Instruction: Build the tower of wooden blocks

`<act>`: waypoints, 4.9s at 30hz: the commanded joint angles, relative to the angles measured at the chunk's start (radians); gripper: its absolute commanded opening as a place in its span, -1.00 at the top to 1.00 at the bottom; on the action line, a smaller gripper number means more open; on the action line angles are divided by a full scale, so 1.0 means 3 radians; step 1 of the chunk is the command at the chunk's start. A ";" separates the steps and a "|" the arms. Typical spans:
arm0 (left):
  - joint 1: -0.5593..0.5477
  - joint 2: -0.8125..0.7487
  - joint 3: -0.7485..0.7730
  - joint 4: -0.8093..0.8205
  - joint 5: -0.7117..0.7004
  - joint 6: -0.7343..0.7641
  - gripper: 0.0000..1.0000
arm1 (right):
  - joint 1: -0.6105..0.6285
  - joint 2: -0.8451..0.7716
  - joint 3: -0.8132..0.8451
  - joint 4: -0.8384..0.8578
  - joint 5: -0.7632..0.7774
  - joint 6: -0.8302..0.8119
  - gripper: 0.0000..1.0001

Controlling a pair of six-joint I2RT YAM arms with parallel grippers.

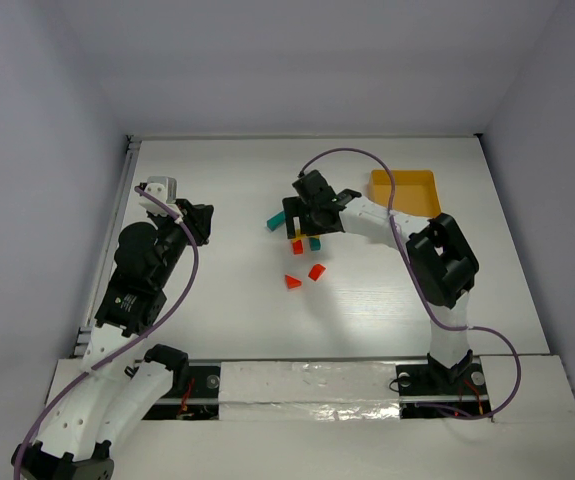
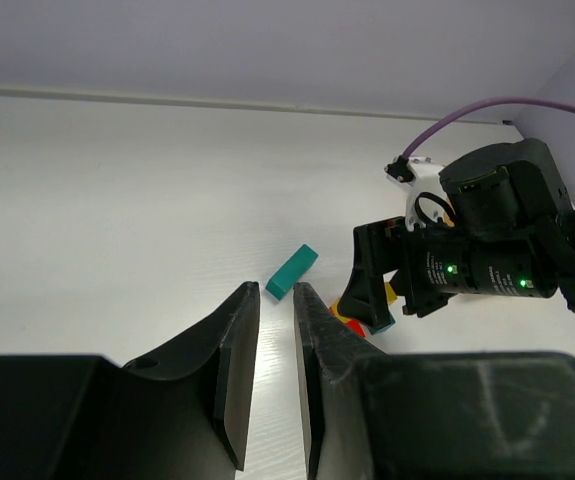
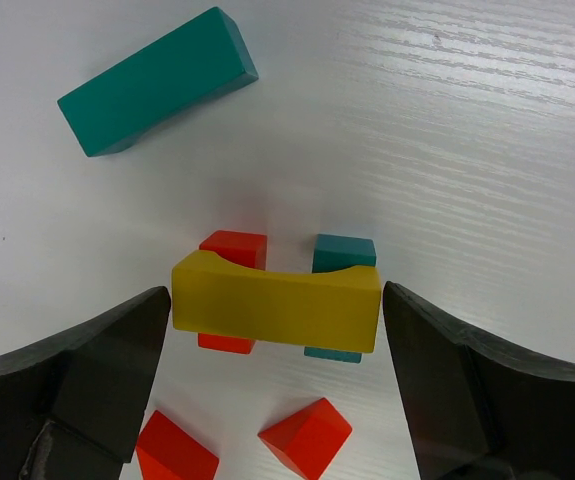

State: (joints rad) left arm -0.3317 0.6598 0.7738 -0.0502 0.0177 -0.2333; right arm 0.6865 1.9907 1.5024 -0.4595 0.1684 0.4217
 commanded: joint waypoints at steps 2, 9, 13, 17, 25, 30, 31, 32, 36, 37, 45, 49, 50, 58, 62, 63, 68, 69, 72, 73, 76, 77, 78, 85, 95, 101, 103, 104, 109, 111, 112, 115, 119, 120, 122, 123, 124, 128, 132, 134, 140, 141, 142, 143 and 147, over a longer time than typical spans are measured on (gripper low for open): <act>0.0022 -0.0001 -0.0002 0.0147 0.0028 0.0000 0.65 | -0.0023 -0.0070 0.0120 0.0079 0.0062 -0.0025 -0.87; 0.0022 0.0010 -0.0002 0.0147 0.0033 0.0005 0.64 | -0.0023 -0.0152 0.0263 -0.0002 0.0062 -0.0046 -0.89; 0.0022 0.0010 -0.0002 0.0147 0.0028 0.0000 0.64 | -0.0023 -0.0213 0.0269 -0.0023 0.0052 -0.0056 -0.89; 0.0022 0.0005 -0.0002 0.0142 0.0028 0.0005 0.64 | -0.0023 -0.0259 0.0279 -0.0028 0.0062 -0.0086 -0.90; 0.0022 -0.0001 -0.0002 0.0147 0.0018 0.0005 0.64 | -0.0023 -0.0020 0.0570 -0.0135 -0.0009 -0.0393 -0.97; 0.0022 0.0010 -0.0002 0.0142 0.0018 0.0000 0.64 | -0.0023 0.0246 0.0958 -0.0304 -0.0014 -0.0592 -0.98; 0.0022 0.0005 -0.0002 0.0147 0.0018 0.0005 0.63 | -0.0023 0.0328 0.1010 -0.0319 -0.0035 -0.0623 -0.98; 0.0022 0.0005 -0.0002 0.0142 0.0018 0.0005 0.64 | -0.0023 0.0369 0.1071 -0.0350 -0.0090 -0.0694 -0.98; 0.0022 0.0010 -0.0002 0.0142 0.0012 0.0011 0.63 | -0.0023 0.0538 0.1317 -0.0442 -0.0244 -0.0919 -0.98; 0.0022 0.0010 -0.0002 0.0142 0.0012 0.0011 0.64 | -0.0023 0.0569 0.1357 -0.0467 -0.0265 -0.0966 -0.98; 0.0022 0.0035 0.0008 0.0142 0.0018 0.0016 0.63 | 0.0008 0.0921 0.1823 -0.0728 -0.0346 -0.1554 -0.99; 0.0022 0.0040 0.0008 0.0147 0.0007 0.0011 0.64 | 0.0008 0.1100 0.2048 -0.0846 -0.0367 -0.1636 -0.99; 0.0022 0.0045 0.0008 0.0147 0.0007 0.0016 0.64 | 0.0008 0.1141 0.2089 -0.0876 -0.0382 -0.1641 -0.99; 0.0022 0.0066 0.0018 0.0142 0.0012 0.0021 0.68 | 0.0008 0.1346 0.2340 -0.0974 -0.0536 -0.1605 -0.99; 0.0022 0.0071 0.0018 0.0147 0.0023 0.0021 0.69 | 0.0038 0.1407 0.2431 -0.0979 -0.0531 -0.1575 -0.99; 0.0022 0.0066 0.0018 0.0147 0.0018 0.0021 0.69 | 0.0038 0.1448 0.2452 -0.1004 -0.0531 -0.1574 -0.99; 0.0022 0.0066 0.0023 0.0147 0.0033 0.0021 0.69 | 0.0069 0.1530 0.2529 -0.1030 -0.0536 -0.1544 -0.99; 0.0022 0.0071 0.0023 0.0147 0.0033 0.0016 0.69 | 0.0069 0.1540 0.2549 -0.1045 -0.0531 -0.1539 -0.99; 0.0022 0.0071 0.0023 0.0147 0.0038 0.0021 0.69 | 0.0069 0.1510 0.2529 -0.1005 -0.0531 -0.1457 -0.99; 0.0022 0.0071 0.0023 0.0147 0.0038 0.0021 0.69 | 0.0069 0.1429 0.2483 -0.0969 -0.0531 -0.1432 -0.99; 0.0052 0.0076 0.0028 0.0147 0.0048 0.0021 0.69 | 0.0069 0.1306 0.2376 -0.0810 -0.0515 -0.1222 -0.98; 0.0052 0.0076 0.0028 0.0147 0.0053 0.0016 0.69 | 0.0069 0.1265 0.2370 -0.0805 -0.0510 -0.1141 -0.98; 0.0052 0.0071 0.0028 0.0147 0.0053 0.0016 0.69 | 0.0069 0.1249 0.2365 -0.0810 -0.0495 -0.1094 -0.98; 0.0052 0.0061 0.0023 0.0147 0.0069 0.0016 0.70 | 0.0069 0.1167 0.2089 -0.0652 -0.0398 -0.0874 -0.99; 0.0052 0.0046 0.0018 0.0147 0.0079 0.0011 0.70 | 0.0069 0.1187 0.1966 -0.0585 -0.0357 -0.0833 -0.99; 0.0052 0.0056 0.0018 0.0147 0.0079 0.0011 0.70 | 0.0069 0.1208 0.2017 -0.0575 -0.0229 -0.0828 -0.95; 0.0052 0.0051 0.0018 0.0147 0.0079 0.0011 0.70 | 0.0069 0.1218 0.2038 -0.0575 -0.0209 -0.0823 -0.94; 0.0052 0.0051 0.0018 0.0147 0.0079 0.0011 0.70 | 0.0069 0.1213 0.2058 -0.0580 -0.0214 -0.0823 -0.91; 0.0052 0.0051 0.0018 0.0142 0.0074 0.0011 0.70 | 0.0069 0.1239 0.2089 -0.0595 -0.0203 -0.0818 -0.87; 0.0052 0.0051 0.0018 0.0142 0.0074 0.0011 0.70 | 0.0069 0.1244 0.2084 -0.0590 -0.0198 -0.0813 -0.83; 0.0052 0.0046 0.0018 0.0142 0.0074 0.0011 0.70 | 0.0069 0.1239 0.2084 -0.0590 -0.0178 -0.0818 -0.82; 0.0052 0.0046 0.0018 0.0147 0.0074 0.0006 0.70 | 0.0069 0.1213 0.2084 -0.0595 -0.0163 -0.0813 -0.78; 0.0052 0.0051 0.0018 0.0142 0.0079 0.0011 0.70 | 0.0069 0.1147 0.2079 -0.0555 -0.0127 -0.0807 -0.75; 0.0052 0.0051 0.0018 0.0147 0.0084 0.0011 0.70 | 0.0069 0.1137 0.2084 -0.0550 -0.0117 -0.0813 -0.74; 0.0052 0.0056 0.0013 0.0147 0.0089 0.0011 0.70 | 0.0069 0.1111 0.2099 -0.0529 -0.0076 -0.0797 -0.72; 0.0052 0.0056 0.0013 0.0142 0.0094 0.0011 0.70 | 0.0069 0.1065 0.2109 -0.0509 -0.0066 -0.0772 -0.72; 0.0052 0.0051 0.0013 0.0147 0.0094 0.0011 0.70 | 0.0069 0.1040 0.2120 -0.0493 -0.0045 -0.0757 -0.72; 0.0052 0.0051 0.0008 0.0142 0.0094 0.0011 0.70 | 0.0069 0.0932 0.2222 -0.0529 0.0006 -0.0710 -0.72; 0.0052 0.0041 0.0018 0.0147 0.0110 0.0011 0.71 | 0.0069 0.0733 0.2253 -0.0595 0.0083 -0.0665 -0.72; 0.0052 0.0020 0.0013 0.0142 0.0115 0.0011 0.70 | 0.0069 0.0539 0.2095 -0.0540 0.0047 -0.0639 -0.72; 0.0052 -0.0041 -0.0002 0.0147 0.0099 0.0005 0.70 | 0.0069 0.0589 0.1956 -0.0549 0.0083 -0.0613 -0.84; 0.0052 -0.0036 -0.0002 0.0147 0.0099 0.0005 0.70 | 0.0069 0.0610 0.1936 -0.0549 0.0083 -0.0613 -0.86; 0.0052 -0.0036 -0.0002 0.0147 0.0099 0.0005 0.70 | 0.0069 0.0640 0.1905 -0.0539 0.0017 -0.0618 -0.89; 0.0052 -0.0036 -0.0002 0.0147 0.0099 0.0005 0.70 | 0.0069 0.0661 0.1885 -0.0534 -0.0014 -0.0613 -0.92; 0.0052 -0.0001 0.0008 0.0147 0.0110 0.0011 0.70 | 0.0038 0.0809 0.1823 -0.0554 -0.0142 -0.0664 -0.96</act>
State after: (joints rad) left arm -0.3187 0.6590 0.7738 -0.0502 0.0383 -0.2329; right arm 0.7006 2.1937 2.0647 -0.6231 0.1535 0.2317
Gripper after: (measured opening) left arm 0.152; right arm 0.974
